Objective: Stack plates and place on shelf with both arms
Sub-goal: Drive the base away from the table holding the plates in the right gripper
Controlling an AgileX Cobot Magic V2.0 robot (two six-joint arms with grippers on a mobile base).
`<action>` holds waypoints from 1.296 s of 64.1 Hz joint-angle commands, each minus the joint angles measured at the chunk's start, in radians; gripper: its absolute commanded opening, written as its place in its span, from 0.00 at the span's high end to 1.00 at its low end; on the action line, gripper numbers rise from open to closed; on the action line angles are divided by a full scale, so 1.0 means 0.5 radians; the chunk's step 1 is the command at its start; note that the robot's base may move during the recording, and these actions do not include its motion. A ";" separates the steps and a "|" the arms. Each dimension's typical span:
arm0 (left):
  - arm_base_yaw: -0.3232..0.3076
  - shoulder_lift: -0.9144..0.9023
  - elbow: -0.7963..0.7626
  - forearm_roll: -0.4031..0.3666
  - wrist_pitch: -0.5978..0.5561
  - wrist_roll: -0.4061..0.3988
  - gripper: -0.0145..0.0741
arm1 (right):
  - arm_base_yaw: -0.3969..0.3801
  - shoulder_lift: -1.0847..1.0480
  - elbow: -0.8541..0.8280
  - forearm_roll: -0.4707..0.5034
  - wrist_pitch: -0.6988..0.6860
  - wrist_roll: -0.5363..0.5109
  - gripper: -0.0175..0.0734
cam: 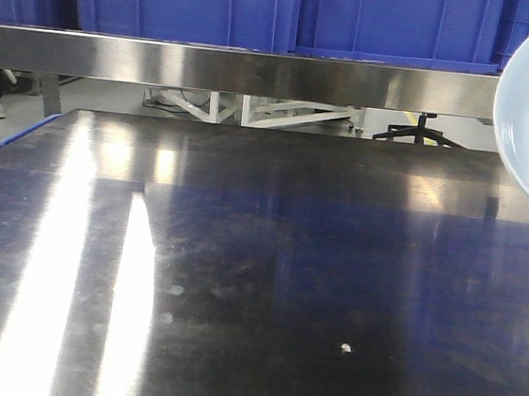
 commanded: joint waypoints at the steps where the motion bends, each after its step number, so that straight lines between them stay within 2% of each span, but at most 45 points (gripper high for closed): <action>1: 0.001 0.008 -0.053 -0.002 -0.161 -0.023 0.74 | -0.014 0.004 -0.060 -0.017 -0.194 -0.007 0.75; 83: 0.001 0.008 -0.053 -0.002 -0.161 -0.023 0.74 | -0.014 0.004 -0.060 -0.018 -0.194 -0.007 0.75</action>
